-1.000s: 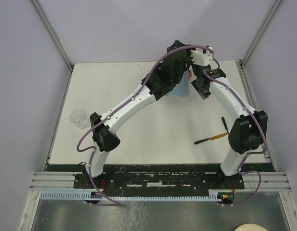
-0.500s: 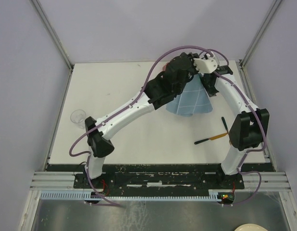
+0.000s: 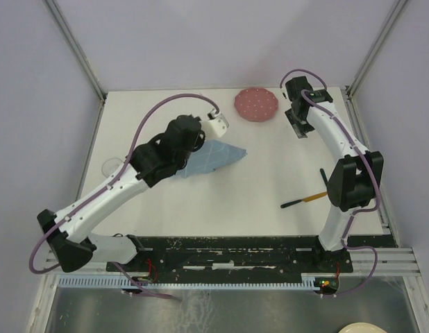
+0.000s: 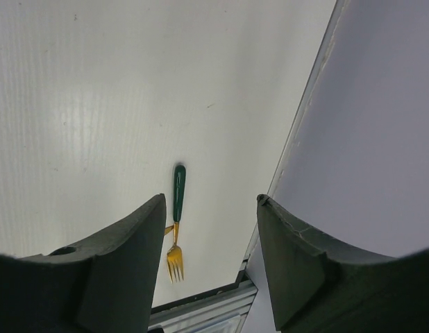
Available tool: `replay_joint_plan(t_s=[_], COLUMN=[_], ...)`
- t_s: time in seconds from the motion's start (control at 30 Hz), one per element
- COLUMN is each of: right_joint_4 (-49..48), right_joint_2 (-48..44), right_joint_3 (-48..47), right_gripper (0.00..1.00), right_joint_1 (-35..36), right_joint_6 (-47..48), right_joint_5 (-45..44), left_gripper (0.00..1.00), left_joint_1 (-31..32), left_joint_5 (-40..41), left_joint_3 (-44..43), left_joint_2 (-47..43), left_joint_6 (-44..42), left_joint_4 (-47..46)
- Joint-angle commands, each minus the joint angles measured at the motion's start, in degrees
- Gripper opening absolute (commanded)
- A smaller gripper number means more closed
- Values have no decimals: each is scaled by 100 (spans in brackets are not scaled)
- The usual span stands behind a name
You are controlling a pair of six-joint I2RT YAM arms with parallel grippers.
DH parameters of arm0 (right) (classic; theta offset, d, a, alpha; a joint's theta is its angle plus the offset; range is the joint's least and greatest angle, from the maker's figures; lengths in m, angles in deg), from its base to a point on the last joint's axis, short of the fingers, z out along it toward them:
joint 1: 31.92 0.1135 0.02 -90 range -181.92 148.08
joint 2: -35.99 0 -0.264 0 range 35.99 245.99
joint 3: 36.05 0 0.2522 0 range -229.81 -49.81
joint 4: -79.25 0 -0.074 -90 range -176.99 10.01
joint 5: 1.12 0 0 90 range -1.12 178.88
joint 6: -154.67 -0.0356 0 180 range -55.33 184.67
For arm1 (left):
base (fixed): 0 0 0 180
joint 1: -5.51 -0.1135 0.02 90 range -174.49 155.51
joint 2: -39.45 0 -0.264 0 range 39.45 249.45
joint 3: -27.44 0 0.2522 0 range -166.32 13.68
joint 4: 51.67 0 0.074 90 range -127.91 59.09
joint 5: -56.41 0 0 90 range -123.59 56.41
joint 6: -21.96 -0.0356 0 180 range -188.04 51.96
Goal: Set the dinner table for one person
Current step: Fold the napkin at the center of the board.
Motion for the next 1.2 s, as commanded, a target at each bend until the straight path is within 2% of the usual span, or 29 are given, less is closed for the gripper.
replay_joint_plan(t_s=[0.0, 0.17, 0.43, 0.5, 0.57, 0.67, 0.8, 0.9, 1.0, 1.17], right_joint_4=[151, 251, 156, 215, 350, 511, 547, 541, 461, 279], right_joint_2=[121, 191, -117, -300, -503, -860, -1275, -1482, -1523, -1297], right_joint_3=[-411, -575, -182, -119, -97, -27, 144, 187, 192, 217], right_gripper=[63, 63, 62, 62, 62, 68, 77, 79, 80, 78], right_joint_1=[6, 17, 16, 16, 24, 112, 155, 157, 153, 136], right_joint_6=[-161, -163, -124, -110, -60, 4, -170, -233, -250, -331], right_joint_5=[210, 241, 386, 882, 1770, 2964, 3816, 4217, 4249, 3443], left_gripper=[3, 3, 3, 3, 3, 3, 3, 3, 3, 3], left_joint_1=[64, 64, 64, 64, 48, -20, -162, -289, -331, -318], left_joint_5=[-344, -270, -324, -270, -167, -137, -70, -37, -47, -167], left_joint_3=[947, 929, -567, -900, -1146, -1533, -1899, -2025, -2245, -3097], left_joint_2=[-648, -652, 448, 756, 1014, 1341, 1627, 1747, 1877, 2229], left_joint_6=[865, 728, 331, 127, -144, -199, -96, -37, 13, 45], left_joint_4=[535, 434, 116, -27, -201, -304, -289, -365, -460, -320])
